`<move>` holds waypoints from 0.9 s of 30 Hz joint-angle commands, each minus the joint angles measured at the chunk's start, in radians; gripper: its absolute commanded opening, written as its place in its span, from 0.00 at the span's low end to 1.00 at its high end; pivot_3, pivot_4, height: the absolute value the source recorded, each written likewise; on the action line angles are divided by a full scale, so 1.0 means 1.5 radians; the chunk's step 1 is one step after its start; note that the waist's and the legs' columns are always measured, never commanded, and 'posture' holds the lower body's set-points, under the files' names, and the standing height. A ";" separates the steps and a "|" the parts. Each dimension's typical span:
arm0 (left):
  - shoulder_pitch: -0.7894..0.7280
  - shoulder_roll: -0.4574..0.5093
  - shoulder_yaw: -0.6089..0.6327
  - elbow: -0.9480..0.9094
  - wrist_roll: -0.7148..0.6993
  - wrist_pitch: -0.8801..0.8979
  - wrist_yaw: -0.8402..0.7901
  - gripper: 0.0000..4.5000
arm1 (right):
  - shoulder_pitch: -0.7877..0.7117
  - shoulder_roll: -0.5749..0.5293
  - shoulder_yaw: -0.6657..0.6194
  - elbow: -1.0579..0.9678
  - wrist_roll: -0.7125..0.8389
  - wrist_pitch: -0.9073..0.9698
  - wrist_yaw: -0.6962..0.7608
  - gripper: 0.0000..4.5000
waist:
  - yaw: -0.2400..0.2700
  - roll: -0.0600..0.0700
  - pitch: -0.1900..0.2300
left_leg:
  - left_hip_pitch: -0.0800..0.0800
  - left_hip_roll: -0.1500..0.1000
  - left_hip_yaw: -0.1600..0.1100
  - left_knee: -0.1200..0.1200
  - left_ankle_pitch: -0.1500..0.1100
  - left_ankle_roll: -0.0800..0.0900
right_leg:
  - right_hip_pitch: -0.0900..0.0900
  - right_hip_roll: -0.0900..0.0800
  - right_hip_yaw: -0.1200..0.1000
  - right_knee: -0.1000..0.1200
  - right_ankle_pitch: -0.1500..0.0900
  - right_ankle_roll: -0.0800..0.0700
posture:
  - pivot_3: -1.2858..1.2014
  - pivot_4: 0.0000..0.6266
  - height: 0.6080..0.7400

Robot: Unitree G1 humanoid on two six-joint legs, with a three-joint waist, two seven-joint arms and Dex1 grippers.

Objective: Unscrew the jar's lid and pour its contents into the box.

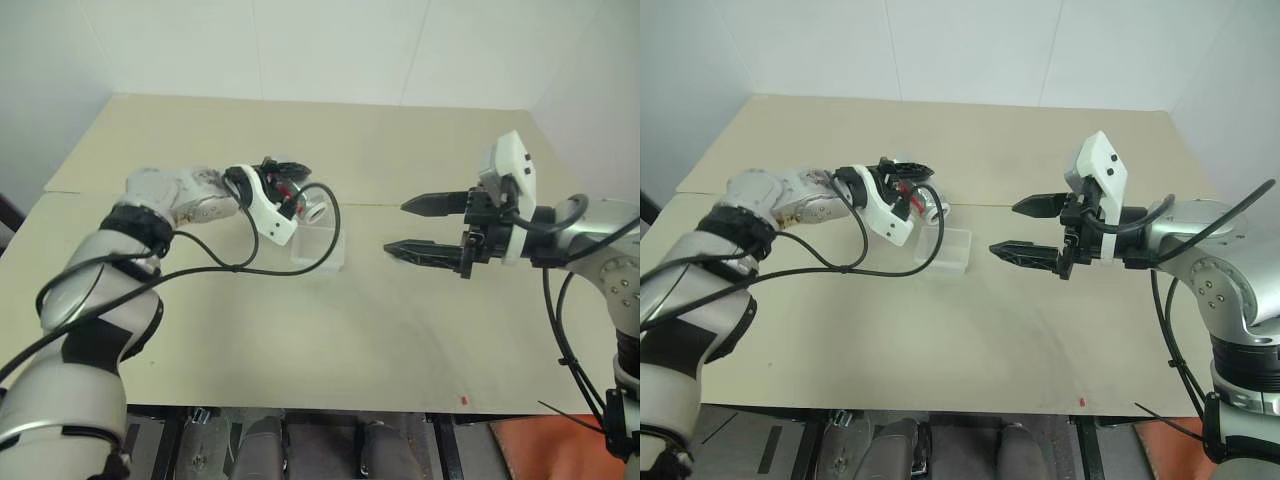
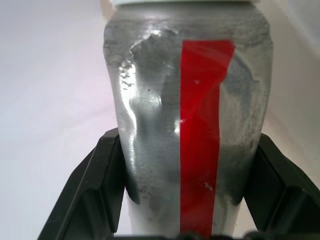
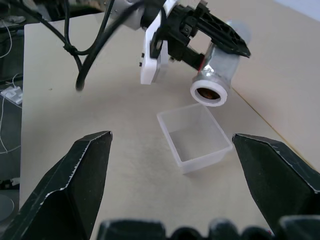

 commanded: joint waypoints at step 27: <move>0.053 -0.042 0.187 -0.157 -0.341 0.102 -0.348 0.63 | -0.010 -0.006 -0.012 -0.003 0.036 0.016 -0.039 0.99 | 0.004 0.001 0.000 | 0.003 -0.001 -0.001 0.001 -0.001 0.001 | 0.004 0.001 0.001 -0.002 0.000 0.000 | 0.52 0.24 1.00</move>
